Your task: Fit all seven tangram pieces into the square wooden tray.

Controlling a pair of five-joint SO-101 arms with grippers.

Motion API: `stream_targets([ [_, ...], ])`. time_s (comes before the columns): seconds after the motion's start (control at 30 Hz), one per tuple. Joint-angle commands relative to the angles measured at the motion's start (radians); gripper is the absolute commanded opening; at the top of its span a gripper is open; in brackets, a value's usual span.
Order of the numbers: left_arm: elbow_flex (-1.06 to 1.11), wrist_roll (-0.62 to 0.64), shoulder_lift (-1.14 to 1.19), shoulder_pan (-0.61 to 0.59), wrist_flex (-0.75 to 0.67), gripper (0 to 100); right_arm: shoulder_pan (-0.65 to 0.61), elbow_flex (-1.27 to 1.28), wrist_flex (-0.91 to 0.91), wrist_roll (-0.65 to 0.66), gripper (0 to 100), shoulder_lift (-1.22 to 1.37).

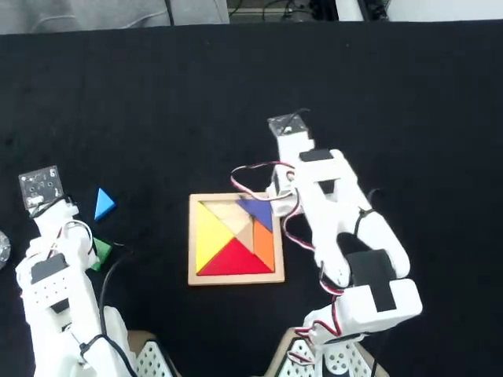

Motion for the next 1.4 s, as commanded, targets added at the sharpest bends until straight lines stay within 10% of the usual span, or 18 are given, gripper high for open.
stream_targets([
  [0.0,-0.157,-0.02,0.002,-0.008,0.126,4,-0.069,0.015,-0.012,0.009,1.1,-0.004],
  [0.23,-0.564,-0.137,0.074,-0.019,0.483,6,0.0,-0.001,-0.011,0.002,1.1,-0.015],
  [0.53,-1.412,-0.578,0.64,0.061,1.114,6,0.236,-0.081,-0.029,-0.002,1.1,-0.012],
  [0.7,-1.632,-0.752,0.922,0.068,1.151,6,0.253,-0.077,-0.063,-0.002,1.1,-0.005],
  [1.07,-1.0,-0.921,0.543,0.231,1.143,6,0.252,-0.033,-0.166,-0.002,1.1,-0.004],
  [1.37,-0.378,-0.895,-0.08,0.076,0.787,19,0.25,-0.031,-0.164,0.005,1.1,-0.004],
])
